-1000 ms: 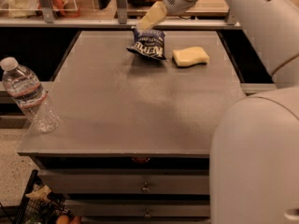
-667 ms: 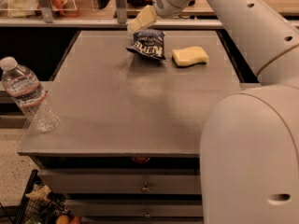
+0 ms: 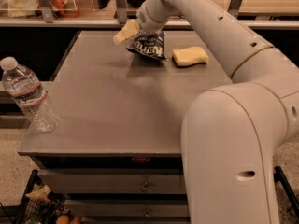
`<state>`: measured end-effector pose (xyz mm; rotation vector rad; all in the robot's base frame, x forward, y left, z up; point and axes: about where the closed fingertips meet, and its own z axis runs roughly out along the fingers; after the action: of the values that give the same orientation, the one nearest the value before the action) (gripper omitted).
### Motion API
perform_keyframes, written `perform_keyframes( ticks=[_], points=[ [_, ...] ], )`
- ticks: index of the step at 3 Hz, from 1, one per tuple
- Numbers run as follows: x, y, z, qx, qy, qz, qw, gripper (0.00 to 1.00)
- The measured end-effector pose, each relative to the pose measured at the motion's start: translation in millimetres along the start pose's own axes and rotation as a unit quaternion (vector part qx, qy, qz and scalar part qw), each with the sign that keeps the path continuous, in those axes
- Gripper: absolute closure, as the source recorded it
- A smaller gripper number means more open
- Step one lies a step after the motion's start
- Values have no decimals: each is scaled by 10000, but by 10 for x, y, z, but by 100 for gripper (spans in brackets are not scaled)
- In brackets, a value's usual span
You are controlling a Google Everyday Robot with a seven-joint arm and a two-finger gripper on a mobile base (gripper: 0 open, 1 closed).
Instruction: Move blue chip bag near water bottle
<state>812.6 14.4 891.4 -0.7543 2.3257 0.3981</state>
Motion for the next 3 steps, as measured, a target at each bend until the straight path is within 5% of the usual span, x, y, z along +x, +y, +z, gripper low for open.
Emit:
perform_keyframes(
  ticks=[1, 3],
  points=[
    [50, 60, 203, -111, 120, 61, 9998, 12],
    [81, 60, 289, -170, 117, 129, 9997, 59]
  ],
)
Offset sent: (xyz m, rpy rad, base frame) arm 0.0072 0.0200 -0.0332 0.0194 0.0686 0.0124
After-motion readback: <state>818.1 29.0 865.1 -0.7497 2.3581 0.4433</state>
